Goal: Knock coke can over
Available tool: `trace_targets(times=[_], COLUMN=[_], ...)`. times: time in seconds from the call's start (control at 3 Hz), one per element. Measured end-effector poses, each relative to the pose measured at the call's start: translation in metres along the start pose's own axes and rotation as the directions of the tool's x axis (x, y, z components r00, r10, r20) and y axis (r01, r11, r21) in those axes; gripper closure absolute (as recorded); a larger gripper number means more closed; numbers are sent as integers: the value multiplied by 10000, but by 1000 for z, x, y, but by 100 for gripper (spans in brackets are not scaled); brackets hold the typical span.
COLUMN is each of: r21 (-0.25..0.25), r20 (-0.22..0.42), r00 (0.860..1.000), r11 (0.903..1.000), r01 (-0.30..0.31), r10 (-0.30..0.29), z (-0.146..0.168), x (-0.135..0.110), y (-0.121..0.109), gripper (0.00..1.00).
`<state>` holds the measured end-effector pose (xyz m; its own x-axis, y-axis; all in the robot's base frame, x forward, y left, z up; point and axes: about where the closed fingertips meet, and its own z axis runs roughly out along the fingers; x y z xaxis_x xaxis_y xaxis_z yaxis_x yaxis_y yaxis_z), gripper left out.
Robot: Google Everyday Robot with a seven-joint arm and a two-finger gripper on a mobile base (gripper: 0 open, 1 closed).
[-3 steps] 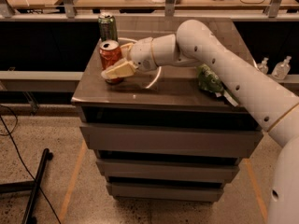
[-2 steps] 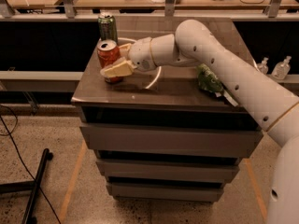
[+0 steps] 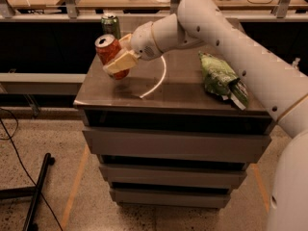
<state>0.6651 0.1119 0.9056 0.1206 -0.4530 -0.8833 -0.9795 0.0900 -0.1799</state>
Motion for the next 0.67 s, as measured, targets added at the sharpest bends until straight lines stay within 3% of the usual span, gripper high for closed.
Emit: trace_targets(times=[0.33, 0.67], r21=[-364, 29], r20=[-2287, -4956], r00=[9726, 8682], r11=[9988, 9995], r01=[333, 313], r10=[-408, -257], z=[-6, -28], x=[-18, -22], y=[14, 17], gripper=[100, 100])
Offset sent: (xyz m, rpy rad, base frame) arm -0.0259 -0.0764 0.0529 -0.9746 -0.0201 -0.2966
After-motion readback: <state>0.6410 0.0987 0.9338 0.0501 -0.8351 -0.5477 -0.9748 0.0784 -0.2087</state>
